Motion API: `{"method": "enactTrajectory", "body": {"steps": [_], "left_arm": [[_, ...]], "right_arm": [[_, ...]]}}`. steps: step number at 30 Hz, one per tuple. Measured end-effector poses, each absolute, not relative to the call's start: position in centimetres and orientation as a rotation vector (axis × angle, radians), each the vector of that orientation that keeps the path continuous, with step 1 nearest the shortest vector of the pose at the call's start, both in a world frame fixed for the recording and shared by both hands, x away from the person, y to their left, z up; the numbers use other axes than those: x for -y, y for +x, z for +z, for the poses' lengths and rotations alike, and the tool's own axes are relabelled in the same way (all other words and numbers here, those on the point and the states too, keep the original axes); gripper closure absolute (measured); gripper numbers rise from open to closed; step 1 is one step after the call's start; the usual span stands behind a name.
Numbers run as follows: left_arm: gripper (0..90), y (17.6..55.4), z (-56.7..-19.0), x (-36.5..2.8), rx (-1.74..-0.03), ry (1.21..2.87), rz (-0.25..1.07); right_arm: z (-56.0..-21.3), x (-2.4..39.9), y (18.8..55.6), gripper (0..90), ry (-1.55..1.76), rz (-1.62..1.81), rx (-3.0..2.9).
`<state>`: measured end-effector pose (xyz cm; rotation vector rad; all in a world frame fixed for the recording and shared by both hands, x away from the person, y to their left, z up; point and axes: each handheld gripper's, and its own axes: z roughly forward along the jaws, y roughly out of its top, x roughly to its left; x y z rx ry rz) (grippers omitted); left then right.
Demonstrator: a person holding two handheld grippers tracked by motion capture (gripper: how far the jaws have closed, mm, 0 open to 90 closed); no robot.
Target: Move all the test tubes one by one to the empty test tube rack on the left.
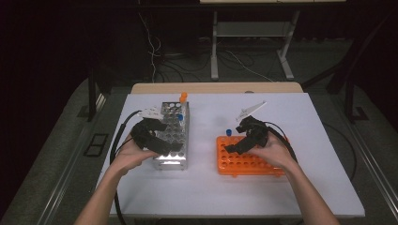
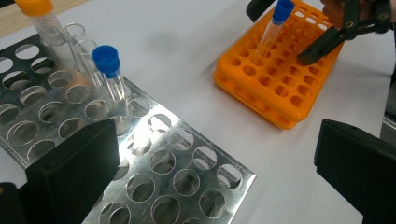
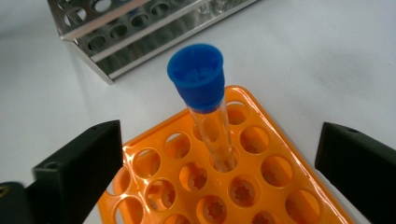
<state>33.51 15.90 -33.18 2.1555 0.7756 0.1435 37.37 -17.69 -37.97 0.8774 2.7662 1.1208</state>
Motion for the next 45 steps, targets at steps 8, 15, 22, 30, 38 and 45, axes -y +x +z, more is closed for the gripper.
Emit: {"method": "enactTrajectory", "body": {"steps": [8,15,22,30,38,45], "left_arm": [[0.0,33.5,-33.4,-15.9,-0.774,2.157,0.144],[0.0,33.4,-33.4,-15.8,-0.774,2.162,0.145],[0.0,33.5,-33.5,-15.7,-0.765,2.170,0.144],[0.0,33.6,-33.4,-15.3,-0.755,2.176,0.141],[0.0,33.7,-32.8,-14.5,-0.724,2.193,0.140],[0.0,33.9,-32.1,-13.6,-0.691,2.210,0.140]], "right_arm": [[-38.6,17.4,37.1,30.6,0.822,1.088,-2.766],[-38.9,17.3,37.0,53.0,0.777,1.085,-2.755],[-39.2,17.0,36.9,73.4,0.749,1.063,-2.743],[-38.3,17.5,36.8,75.5,0.755,1.088,-2.712],[-36.7,18.3,36.7,75.6,0.781,1.145,-2.707],[-35.5,18.2,36.3,75.7,0.760,1.163,-2.743]]}}
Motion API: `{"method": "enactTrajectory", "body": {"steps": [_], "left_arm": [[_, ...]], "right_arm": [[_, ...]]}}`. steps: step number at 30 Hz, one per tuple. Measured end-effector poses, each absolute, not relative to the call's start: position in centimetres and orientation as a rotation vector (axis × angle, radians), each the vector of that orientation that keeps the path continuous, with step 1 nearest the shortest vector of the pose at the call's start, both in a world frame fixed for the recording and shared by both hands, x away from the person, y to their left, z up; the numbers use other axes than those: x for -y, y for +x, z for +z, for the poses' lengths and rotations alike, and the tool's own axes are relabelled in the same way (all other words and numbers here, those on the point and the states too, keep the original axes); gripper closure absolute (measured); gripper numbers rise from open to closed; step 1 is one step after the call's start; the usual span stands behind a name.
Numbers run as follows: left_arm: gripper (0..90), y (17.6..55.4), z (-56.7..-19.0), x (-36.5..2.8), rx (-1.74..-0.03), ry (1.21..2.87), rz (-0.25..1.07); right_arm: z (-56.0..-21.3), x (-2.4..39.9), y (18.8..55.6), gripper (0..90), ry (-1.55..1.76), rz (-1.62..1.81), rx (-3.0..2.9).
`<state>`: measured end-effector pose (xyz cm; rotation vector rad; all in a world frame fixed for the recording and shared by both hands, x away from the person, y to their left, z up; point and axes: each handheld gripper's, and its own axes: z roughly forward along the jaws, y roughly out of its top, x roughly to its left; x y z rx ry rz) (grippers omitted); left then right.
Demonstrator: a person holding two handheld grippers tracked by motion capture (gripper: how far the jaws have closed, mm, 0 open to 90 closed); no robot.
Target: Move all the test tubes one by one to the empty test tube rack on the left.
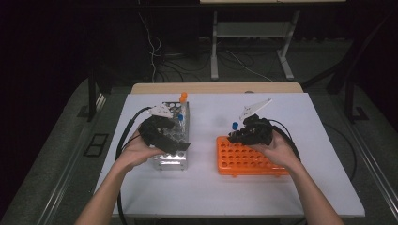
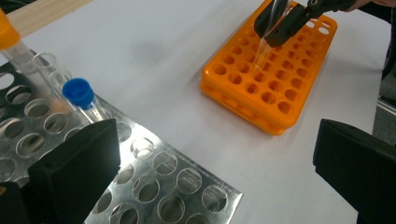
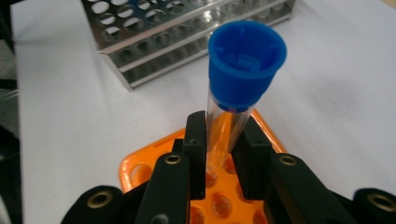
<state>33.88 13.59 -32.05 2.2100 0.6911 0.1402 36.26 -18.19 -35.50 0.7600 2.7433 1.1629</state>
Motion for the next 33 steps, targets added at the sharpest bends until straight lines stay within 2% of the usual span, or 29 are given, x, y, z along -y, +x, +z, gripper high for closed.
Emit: {"method": "enactTrajectory", "body": {"steps": [23,33], "left_arm": [[3.3,34.2,-29.1,-11.0,-0.567,2.269,0.127],[10.8,34.4,-28.1,-10.0,-0.497,2.312,0.109]], "right_arm": [[-32.5,15.0,35.0,75.7,0.592,1.156,-2.845],[-32.4,13.4,34.9,75.7,0.535,1.136,-2.886]]}}
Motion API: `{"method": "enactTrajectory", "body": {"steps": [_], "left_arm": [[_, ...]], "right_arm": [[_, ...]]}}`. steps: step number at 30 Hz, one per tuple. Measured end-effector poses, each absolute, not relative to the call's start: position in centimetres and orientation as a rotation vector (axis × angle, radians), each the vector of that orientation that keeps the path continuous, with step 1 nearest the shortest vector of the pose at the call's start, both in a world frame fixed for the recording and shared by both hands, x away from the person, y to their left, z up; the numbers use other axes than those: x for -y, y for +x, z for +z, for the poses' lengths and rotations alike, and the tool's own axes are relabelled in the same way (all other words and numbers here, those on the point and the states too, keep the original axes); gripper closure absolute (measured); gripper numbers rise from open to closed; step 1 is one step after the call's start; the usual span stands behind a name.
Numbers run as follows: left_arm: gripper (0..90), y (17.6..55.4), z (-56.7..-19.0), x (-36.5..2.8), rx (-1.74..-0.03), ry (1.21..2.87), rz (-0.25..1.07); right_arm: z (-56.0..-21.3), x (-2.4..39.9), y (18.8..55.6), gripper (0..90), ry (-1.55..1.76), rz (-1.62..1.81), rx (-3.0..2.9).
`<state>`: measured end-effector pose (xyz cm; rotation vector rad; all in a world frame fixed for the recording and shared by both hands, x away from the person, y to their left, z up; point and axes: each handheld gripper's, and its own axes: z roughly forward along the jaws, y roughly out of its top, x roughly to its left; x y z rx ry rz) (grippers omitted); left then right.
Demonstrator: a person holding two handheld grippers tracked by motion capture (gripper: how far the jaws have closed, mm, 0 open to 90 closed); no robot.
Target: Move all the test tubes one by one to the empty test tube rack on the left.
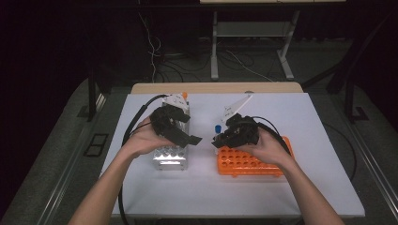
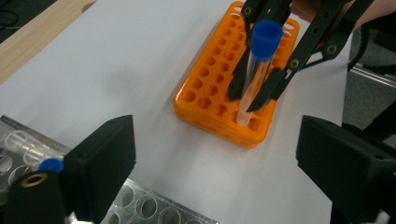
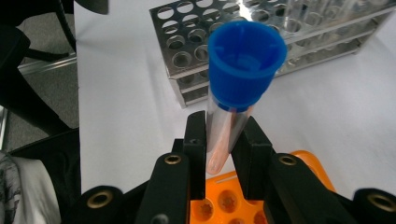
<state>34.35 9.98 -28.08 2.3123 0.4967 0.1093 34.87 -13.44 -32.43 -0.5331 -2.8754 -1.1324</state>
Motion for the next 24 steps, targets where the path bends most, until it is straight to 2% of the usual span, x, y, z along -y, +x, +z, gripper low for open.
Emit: {"method": "enactTrajectory", "body": {"steps": [13,24], "left_arm": [[27.4,35.1,-27.6,-7.7,-0.385,2.401,0.046],[50.1,35.0,-28.2,-6.8,-0.296,2.456,-0.017]], "right_arm": [[-33.1,11.8,34.6,75.6,-0.480,-1.098,2.876],[-33.0,10.7,34.2,75.6,-0.436,-1.114,2.872]]}}
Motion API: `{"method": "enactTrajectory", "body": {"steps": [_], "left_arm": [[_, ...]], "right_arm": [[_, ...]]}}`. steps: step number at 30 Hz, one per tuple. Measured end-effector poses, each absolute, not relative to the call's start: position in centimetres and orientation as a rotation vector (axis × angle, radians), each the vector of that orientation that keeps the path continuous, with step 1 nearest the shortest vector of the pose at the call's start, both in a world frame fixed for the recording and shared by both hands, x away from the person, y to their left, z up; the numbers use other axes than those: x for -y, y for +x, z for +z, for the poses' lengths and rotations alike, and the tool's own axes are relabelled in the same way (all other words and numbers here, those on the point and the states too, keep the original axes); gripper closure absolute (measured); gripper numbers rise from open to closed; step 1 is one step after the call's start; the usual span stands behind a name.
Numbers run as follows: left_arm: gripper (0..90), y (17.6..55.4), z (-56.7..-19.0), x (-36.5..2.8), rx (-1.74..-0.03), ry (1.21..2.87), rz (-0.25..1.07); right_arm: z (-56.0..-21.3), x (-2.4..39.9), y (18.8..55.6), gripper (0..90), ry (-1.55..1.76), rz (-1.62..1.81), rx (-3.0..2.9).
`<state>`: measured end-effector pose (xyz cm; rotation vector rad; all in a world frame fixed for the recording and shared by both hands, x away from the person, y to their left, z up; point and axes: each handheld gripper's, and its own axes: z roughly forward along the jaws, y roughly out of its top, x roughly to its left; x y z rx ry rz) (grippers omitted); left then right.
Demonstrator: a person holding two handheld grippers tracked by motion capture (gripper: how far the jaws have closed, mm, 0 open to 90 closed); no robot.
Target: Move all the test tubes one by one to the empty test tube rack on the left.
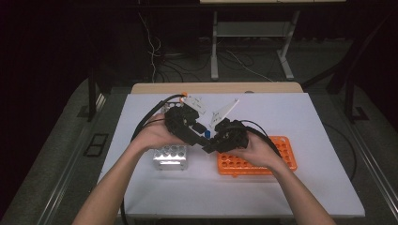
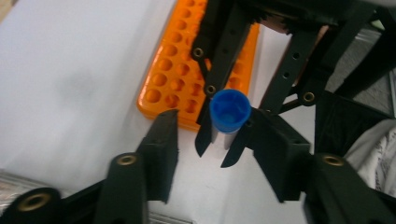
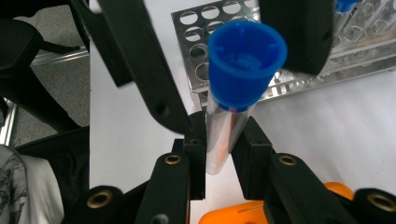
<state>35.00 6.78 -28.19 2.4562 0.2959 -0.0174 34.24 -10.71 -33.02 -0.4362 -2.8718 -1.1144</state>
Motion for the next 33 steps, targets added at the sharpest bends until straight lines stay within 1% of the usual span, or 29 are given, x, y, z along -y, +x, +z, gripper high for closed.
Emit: {"method": "enactTrajectory", "body": {"steps": [6,12,18,29,33], "left_arm": [[63.1,35.0,-28.3,-6.7,-0.278,2.461,-0.017],[72.7,34.9,-28.5,-6.5,-0.254,2.461,-0.041],[74.3,35.0,-28.6,-6.5,-0.268,2.462,-0.050],[74.4,35.4,-28.0,-8.1,-0.330,2.430,-0.008],[74.4,35.6,-27.7,-8.6,-0.350,2.421,0.008]], "right_arm": [[-33.0,10.4,34.1,75.6,-0.420,-1.124,2.872],[-33.0,10.3,34.1,75.6,-0.416,-1.136,2.869],[-33.2,10.2,34.0,74.9,-0.417,-1.136,2.876],[-32.5,11.7,34.1,56.4,-0.501,-1.212,2.872],[-32.4,12.3,34.1,45.2,-0.530,-1.235,2.869]]}}
